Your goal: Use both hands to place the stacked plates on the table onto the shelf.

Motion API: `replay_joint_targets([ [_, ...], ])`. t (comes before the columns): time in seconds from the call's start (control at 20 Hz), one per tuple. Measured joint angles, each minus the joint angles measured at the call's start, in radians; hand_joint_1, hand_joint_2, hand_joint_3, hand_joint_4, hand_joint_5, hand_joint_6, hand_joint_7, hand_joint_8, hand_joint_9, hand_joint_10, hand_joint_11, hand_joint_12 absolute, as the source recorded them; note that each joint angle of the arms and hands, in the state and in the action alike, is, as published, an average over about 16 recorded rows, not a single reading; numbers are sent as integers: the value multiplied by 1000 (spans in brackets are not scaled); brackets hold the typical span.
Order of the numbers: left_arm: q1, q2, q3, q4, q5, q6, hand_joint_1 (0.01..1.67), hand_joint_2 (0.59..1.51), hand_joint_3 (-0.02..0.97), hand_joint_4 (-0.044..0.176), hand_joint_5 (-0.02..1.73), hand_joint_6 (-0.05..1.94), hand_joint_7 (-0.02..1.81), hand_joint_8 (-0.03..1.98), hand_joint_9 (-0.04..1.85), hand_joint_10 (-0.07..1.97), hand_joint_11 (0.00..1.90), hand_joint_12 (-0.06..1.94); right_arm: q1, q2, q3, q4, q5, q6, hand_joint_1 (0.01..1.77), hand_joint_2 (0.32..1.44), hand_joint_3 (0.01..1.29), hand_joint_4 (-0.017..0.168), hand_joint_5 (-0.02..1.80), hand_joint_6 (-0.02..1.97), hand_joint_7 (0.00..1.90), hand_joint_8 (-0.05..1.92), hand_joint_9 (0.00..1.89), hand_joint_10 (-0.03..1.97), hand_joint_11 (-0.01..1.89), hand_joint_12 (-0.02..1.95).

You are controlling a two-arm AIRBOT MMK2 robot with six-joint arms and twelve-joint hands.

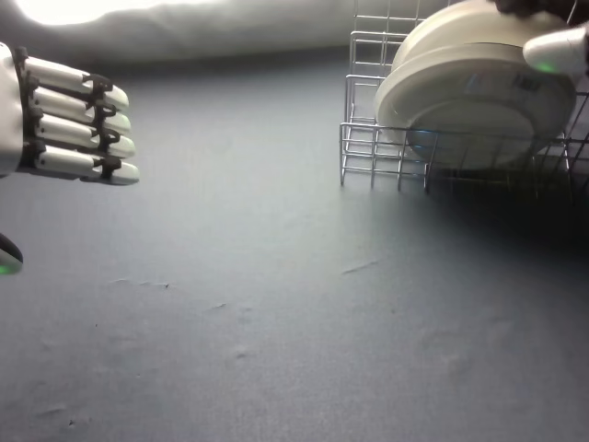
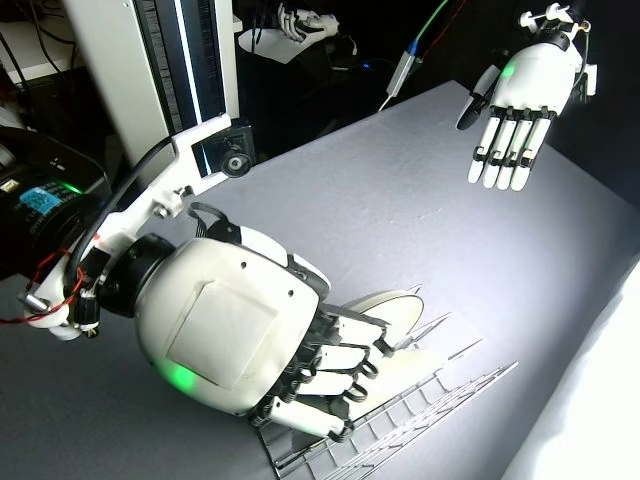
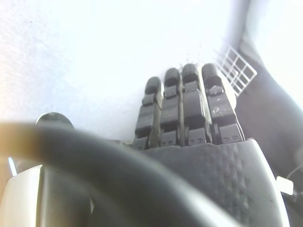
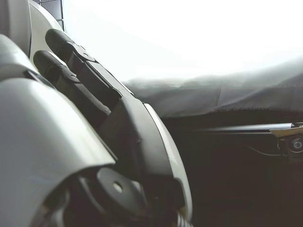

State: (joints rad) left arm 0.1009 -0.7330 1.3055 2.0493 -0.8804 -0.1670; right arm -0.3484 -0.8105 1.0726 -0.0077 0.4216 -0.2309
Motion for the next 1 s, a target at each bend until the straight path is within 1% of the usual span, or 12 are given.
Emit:
replay_joint_targets([
  [0.15,7,0,4,-3,-2,-4,19,1204,-1,5,131,7,181,1,158,9,19,278,23,5,-21,-108,16,-2,1159,1137,13,-6,607,51,659,18,537,241,65,1348],
  [0.25,12,0,9,-4,-3,-6,19,1204,0,5,133,6,183,1,160,9,19,279,38,9,-37,-206,29,-4,1150,1135,13,-5,586,43,634,16,522,221,50,1345],
  [0.55,22,-5,22,-10,-4,-12,20,1207,1,4,172,7,225,3,200,11,50,291,71,20,-88,-575,86,-8,1098,1114,13,-1,547,30,594,17,499,185,26,1341],
  [0.65,24,-7,28,-12,-6,-14,20,1213,2,4,222,9,283,9,254,19,86,316,77,22,-100,-694,110,-11,1082,1107,13,0,564,41,616,42,511,234,42,1359],
  [1.0,25,-13,37,-15,-6,-17,21,1221,3,4,309,14,381,22,348,35,149,361,83,24,-115,-932,158,-15,1045,1085,12,3,593,62,652,82,533,309,70,1378],
])
